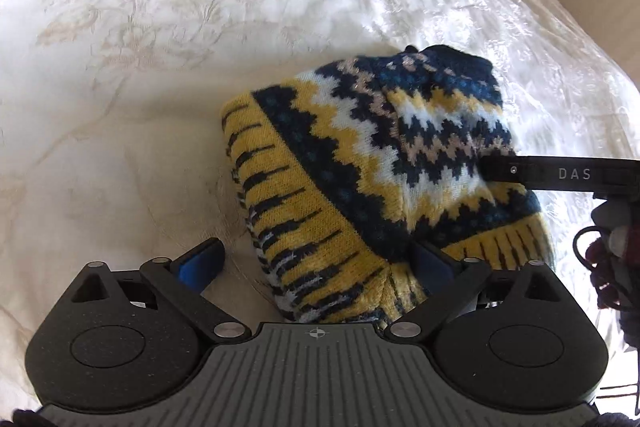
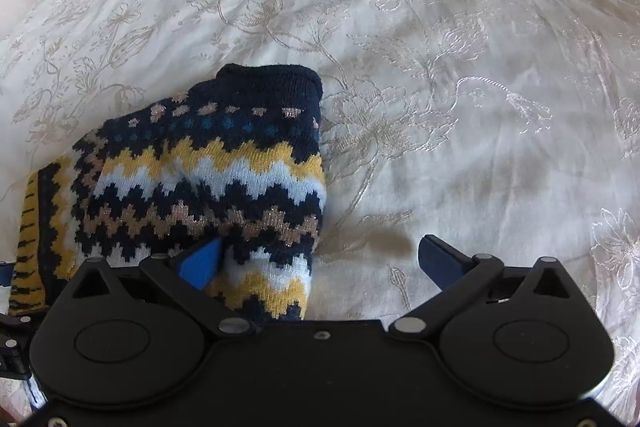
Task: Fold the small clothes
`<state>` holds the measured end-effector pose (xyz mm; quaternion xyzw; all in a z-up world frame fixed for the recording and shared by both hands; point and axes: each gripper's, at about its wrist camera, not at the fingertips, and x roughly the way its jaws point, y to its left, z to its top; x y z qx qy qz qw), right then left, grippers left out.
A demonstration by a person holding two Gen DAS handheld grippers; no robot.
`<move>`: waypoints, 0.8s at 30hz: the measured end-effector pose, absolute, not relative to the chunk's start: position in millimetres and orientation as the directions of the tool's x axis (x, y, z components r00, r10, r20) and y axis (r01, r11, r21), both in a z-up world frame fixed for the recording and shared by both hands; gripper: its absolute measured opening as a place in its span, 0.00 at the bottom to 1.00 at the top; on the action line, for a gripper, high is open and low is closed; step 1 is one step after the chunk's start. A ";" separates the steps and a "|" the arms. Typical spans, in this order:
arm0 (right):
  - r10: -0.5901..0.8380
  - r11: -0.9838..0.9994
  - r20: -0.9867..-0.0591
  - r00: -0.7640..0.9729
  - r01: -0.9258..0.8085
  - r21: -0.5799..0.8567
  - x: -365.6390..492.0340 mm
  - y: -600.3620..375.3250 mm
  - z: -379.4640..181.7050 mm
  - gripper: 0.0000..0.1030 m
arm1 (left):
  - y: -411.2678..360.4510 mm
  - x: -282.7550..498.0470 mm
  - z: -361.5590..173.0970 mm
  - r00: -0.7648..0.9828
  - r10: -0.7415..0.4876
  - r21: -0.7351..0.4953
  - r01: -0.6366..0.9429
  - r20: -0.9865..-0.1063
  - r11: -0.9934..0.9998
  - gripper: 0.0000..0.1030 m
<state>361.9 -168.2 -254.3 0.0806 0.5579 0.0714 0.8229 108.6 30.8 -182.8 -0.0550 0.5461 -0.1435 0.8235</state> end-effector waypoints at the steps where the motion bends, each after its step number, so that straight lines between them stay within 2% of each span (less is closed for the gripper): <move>1: 0.206 0.976 -0.900 0.385 -0.020 0.215 357.1 -170.4 -248.1 0.99 | 32.2 106.0 -177.8 0.379 -0.291 -0.234 0.190 -0.879 0.954 0.97; 9: 0.175 0.973 -0.820 0.544 0.032 0.229 304.7 -179.2 -197.0 0.99 | 45.9 75.1 -119.3 0.584 -0.222 -0.091 0.245 -0.781 0.965 0.96; 14: 0.205 0.969 -0.754 0.624 -0.019 0.248 281.9 -175.4 -171.0 0.99 | 36.5 60.7 -71.8 0.695 -0.184 -0.042 0.216 -0.695 0.976 0.96; 17: 0.229 0.967 -0.687 0.689 -0.079 0.243 268.9 -173.0 -149.9 0.99 | 23.0 46.9 -41.5 0.763 -0.150 -0.002 0.192 -0.629 0.981 0.96; 21: 0.243 0.966 -0.568 0.786 -0.142 0.217 245.9 -174.6 -113.8 0.99 | 1.6 17.9 -3.1 0.869 -0.065 0.083 0.121 -0.491 0.989 0.96; 24: 0.212 0.971 -0.497 0.841 -0.126 0.201 225.9 -176.8 -91.0 0.99 | -16.1 -3.1 12.9 0.903 0.019 0.147 0.049 -0.430 0.988 0.96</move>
